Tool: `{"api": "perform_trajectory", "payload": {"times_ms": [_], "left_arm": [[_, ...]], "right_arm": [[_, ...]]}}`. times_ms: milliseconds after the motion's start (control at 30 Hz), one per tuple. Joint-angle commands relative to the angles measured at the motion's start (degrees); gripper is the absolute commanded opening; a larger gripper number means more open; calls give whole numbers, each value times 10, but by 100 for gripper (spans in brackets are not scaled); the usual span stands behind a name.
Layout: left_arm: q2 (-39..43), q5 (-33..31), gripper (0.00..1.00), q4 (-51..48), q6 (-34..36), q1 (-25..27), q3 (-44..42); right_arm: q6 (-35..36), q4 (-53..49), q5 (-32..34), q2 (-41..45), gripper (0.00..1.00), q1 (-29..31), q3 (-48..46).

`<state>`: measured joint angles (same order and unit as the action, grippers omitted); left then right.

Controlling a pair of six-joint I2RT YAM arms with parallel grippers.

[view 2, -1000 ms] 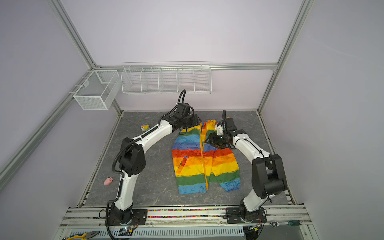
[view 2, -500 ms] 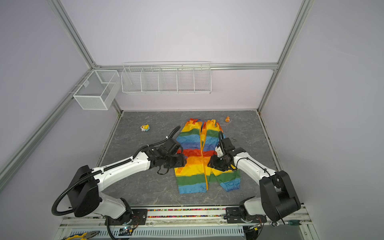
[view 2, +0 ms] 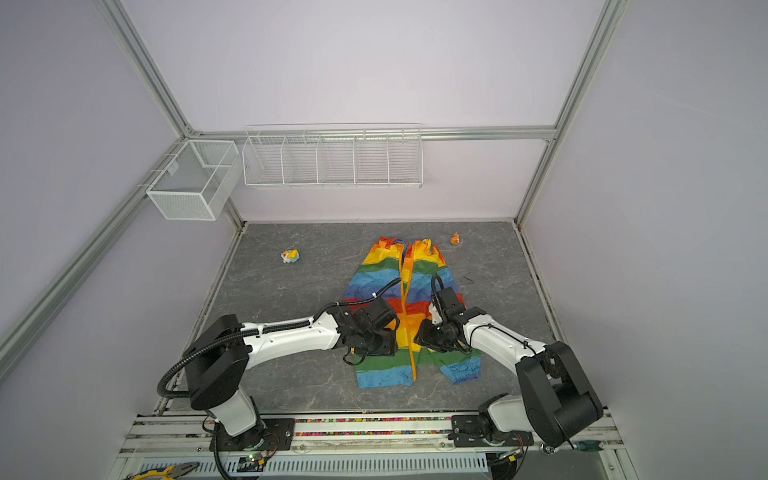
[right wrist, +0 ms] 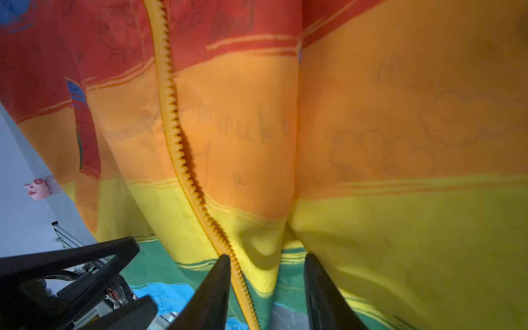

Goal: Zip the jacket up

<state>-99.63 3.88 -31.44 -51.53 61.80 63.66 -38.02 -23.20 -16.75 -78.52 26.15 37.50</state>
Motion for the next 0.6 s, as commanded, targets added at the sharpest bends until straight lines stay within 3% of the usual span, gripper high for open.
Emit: {"api": "perform_trajectory", "payload": {"times_ms": [0,133,267,400,567], "left_arm": [[-13,-11,64,16,-16,3,-18],[-36,-18,58,28,-23,3,-29],[-57,-22,27,45,-32,-2,-51],[-50,-35,4,41,-32,-14,-72],[-4,-60,0,12,-22,-50,-107]], "right_arm": [[-16,27,1,-14,44,7,-10],[-22,53,-7,-41,41,8,-10],[-29,78,-16,-70,31,7,-9],[-32,74,-9,-74,14,8,-3],[-13,16,24,-36,7,4,22]]}}
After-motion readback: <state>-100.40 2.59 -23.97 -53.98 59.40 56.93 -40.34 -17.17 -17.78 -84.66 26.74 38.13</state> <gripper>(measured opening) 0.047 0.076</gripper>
